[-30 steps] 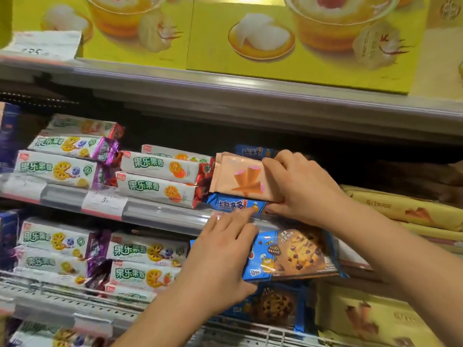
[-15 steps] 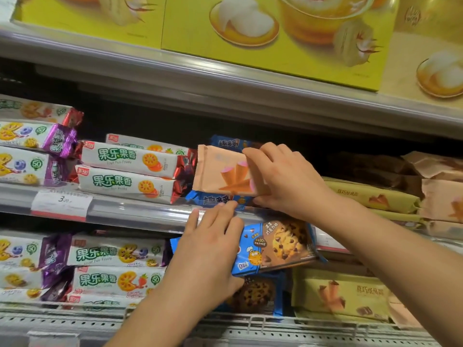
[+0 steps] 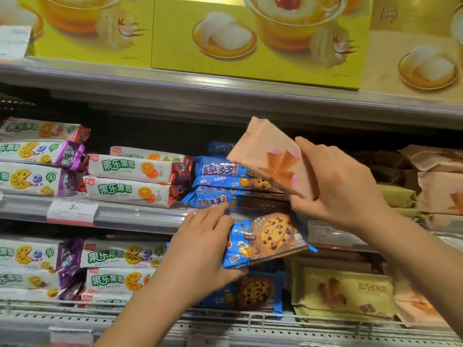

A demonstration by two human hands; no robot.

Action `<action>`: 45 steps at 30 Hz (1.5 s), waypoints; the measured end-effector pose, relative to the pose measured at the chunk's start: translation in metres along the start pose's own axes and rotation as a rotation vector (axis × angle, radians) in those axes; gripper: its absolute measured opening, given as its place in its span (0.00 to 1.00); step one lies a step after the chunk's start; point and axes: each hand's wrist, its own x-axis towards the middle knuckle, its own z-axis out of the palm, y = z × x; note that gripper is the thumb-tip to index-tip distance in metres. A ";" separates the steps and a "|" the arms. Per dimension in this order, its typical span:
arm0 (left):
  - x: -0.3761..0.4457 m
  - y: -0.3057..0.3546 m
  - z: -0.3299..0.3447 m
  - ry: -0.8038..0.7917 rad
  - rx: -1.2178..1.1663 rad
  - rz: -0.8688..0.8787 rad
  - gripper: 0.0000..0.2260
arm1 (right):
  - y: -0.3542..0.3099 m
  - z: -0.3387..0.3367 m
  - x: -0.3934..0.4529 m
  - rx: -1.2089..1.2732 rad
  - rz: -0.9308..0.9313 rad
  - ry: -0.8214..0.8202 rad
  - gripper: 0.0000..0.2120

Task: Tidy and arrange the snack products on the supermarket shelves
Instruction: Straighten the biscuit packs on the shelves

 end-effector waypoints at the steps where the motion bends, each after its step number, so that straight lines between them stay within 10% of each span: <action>1: 0.000 0.000 -0.002 -0.019 -0.002 0.002 0.31 | 0.007 0.000 -0.009 -0.027 0.000 -0.028 0.45; 14: 0.045 0.003 -0.056 0.007 -0.009 -0.106 0.51 | 0.092 0.016 -0.070 -0.080 0.305 0.001 0.43; 24: 0.134 -0.020 -0.039 -0.001 0.536 0.232 0.44 | 0.107 0.027 -0.085 -0.031 0.360 0.017 0.43; 45: 0.131 -0.038 -0.029 -0.145 0.221 0.056 0.33 | 0.107 0.026 -0.086 -0.062 0.347 0.004 0.44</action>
